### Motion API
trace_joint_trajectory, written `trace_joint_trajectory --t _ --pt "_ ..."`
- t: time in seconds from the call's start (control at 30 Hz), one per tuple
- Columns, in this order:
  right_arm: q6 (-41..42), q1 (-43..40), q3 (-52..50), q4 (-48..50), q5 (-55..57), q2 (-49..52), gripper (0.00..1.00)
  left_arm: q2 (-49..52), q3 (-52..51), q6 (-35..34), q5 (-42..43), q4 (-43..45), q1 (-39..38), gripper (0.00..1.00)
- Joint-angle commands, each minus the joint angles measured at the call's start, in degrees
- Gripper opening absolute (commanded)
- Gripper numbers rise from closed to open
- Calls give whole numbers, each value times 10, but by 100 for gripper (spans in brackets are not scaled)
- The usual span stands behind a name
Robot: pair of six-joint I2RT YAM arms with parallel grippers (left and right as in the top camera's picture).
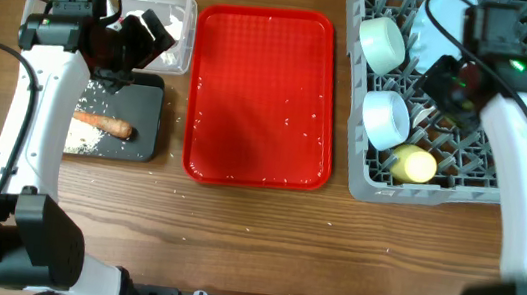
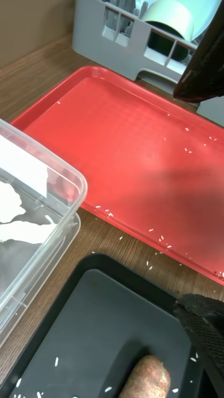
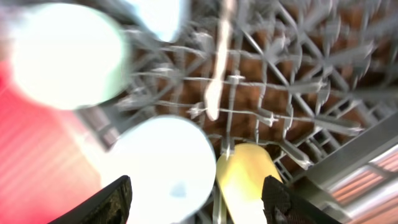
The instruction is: Sort waste into correct bins and load items into the dishwasher rack
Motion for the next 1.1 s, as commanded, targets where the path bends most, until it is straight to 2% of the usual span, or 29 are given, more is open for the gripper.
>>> trace_joint_trajectory --t 0.0,0.03,0.07,0.37,0.53,0.63,0.67,0.83,1.0,1.07 --pt "-223 1 21 -21 -75 -143 80 -3 2 2 -2 1 2 100" --pt "-250 1 21 -37 -90 -185 86 -3 2 2 -2 1 2 100" --pt "-254 1 21 -49 -99 -216 100 -3 2 2 -2 1 2 100" --pt "-243 1 21 -105 -109 -464 100 -3 2 2 -2 1 2 100" --pt "-250 1 21 -121 -81 -519 100 -3 2 2 -2 1 2 100" --pt "-321 1 -4 -96 -110 -519 100 -3 2 2 -2 1 2 100" --pt "-334 1 -24 -71 -121 -520 100 -3 2 2 -2 1 2 100" --pt "-371 -1 -254 215 -194 -540 100 -3 2 2 -2 1 2 100" --pt "-348 9 -619 602 -240 -644 100 -3 2 2 -2 1 2 100" --pt "-325 10 -708 652 -233 -703 100 -3 2 2 -2 1 2 100"
